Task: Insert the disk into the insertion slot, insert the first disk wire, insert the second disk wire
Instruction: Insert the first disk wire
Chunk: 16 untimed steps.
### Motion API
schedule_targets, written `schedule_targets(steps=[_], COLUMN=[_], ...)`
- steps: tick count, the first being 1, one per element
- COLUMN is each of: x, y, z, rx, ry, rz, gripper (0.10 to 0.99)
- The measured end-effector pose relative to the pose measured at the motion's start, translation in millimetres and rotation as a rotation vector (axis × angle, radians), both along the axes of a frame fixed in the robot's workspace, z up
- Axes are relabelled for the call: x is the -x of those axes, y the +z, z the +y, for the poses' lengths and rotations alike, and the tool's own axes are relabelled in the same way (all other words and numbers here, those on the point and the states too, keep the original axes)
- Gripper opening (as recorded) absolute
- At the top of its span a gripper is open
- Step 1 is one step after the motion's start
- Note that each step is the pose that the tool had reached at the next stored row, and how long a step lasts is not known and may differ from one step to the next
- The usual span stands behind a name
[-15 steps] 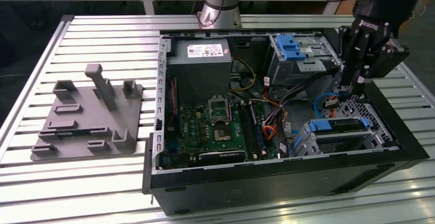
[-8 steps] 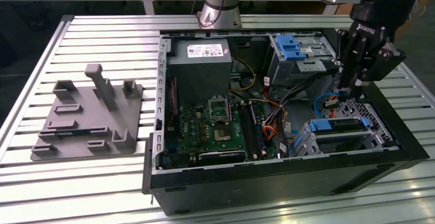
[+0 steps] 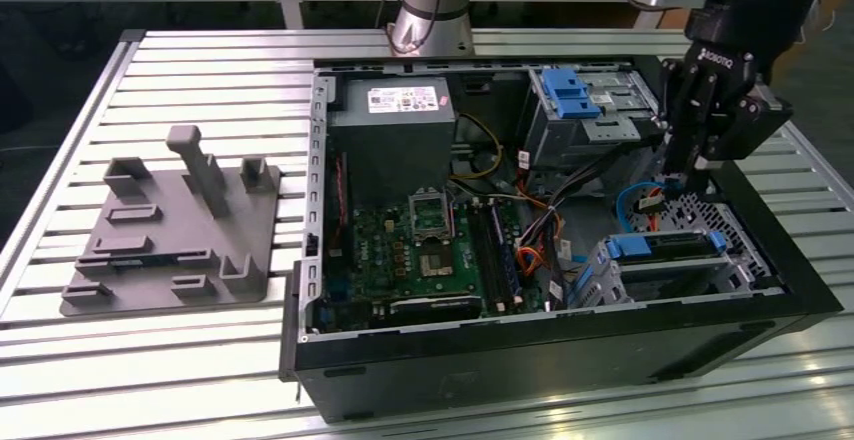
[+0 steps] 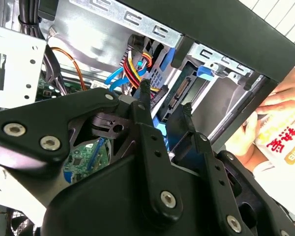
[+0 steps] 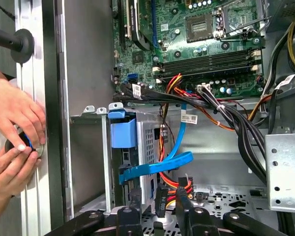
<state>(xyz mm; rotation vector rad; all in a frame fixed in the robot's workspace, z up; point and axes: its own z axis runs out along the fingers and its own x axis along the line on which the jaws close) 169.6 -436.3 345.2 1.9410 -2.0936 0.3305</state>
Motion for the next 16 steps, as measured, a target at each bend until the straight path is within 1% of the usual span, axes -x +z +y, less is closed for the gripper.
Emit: schedule_targets(steps=[2,4,7,8,9,11,14,15,16], x=[-0.1,0.0,0.0,0.1,0.1,0.2,0.2,0.4,0.8], y=[-1.4,-2.3,-3.7,-4.0,-4.3,-4.9,-5.0,-5.5,-6.0], z=[0.3,1.5,4.8,6.2,7.6,9.5,10.3,10.4,10.6], rx=[0.003,0.011,0.040,0.047,0.050,0.051,0.052,0.054,0.056], ry=[0.000,0.000,0.000,0.000,0.000,0.000,0.000,0.000,0.000], rz=[-0.0029,-0.0033,-0.0033,-0.0043,-0.0062,-0.0105,-0.0106,-0.0115,-0.0169], gripper=[0.408,0.408,0.408,0.408,0.408,0.408,0.408,0.408,0.408])
